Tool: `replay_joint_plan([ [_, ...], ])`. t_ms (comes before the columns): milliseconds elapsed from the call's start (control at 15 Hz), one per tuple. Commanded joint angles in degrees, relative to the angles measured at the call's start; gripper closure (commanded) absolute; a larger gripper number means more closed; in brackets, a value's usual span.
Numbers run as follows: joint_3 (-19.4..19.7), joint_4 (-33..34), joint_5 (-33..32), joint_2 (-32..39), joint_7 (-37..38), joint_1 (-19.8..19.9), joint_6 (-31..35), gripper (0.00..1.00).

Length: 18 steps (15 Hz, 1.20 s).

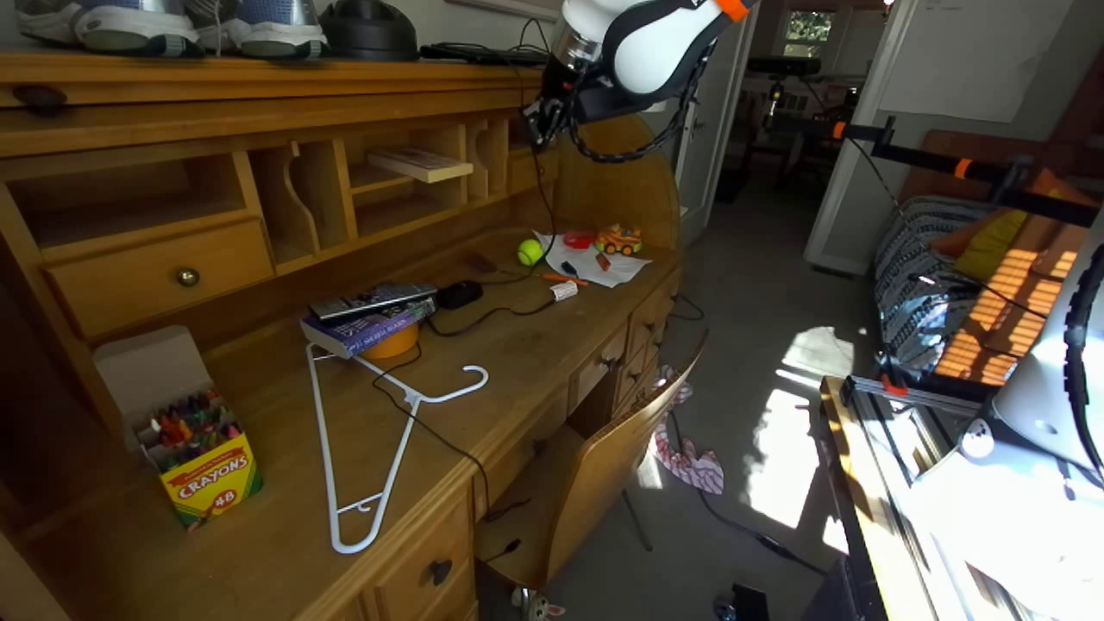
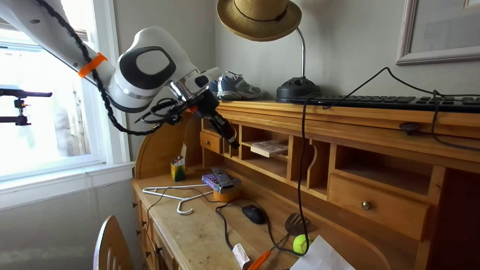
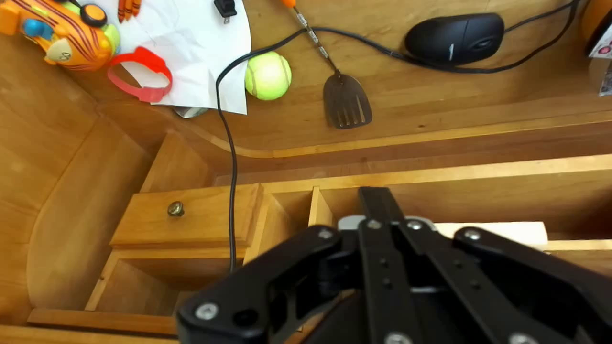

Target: Turn the book to the left

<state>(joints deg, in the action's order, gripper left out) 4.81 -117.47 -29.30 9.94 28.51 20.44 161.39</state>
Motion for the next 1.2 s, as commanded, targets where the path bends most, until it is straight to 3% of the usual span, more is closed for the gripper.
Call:
replay_joint_plan([
  [0, 0.0, 1.25, -0.13, 1.27, 0.25, -0.06, 0.0, 0.99],
  [533, -0.03, 5.85, 0.24, 6.44, -1.97, 0.8, 1.77, 1.0],
  [733, 2.19, 8.48, -3.86, 9.61, 0.24, -0.03, 6.24, 1.0],
  [1133, 4.56, 14.5, -3.83, 17.85, 0.2, -0.99, 15.02, 1.0],
])
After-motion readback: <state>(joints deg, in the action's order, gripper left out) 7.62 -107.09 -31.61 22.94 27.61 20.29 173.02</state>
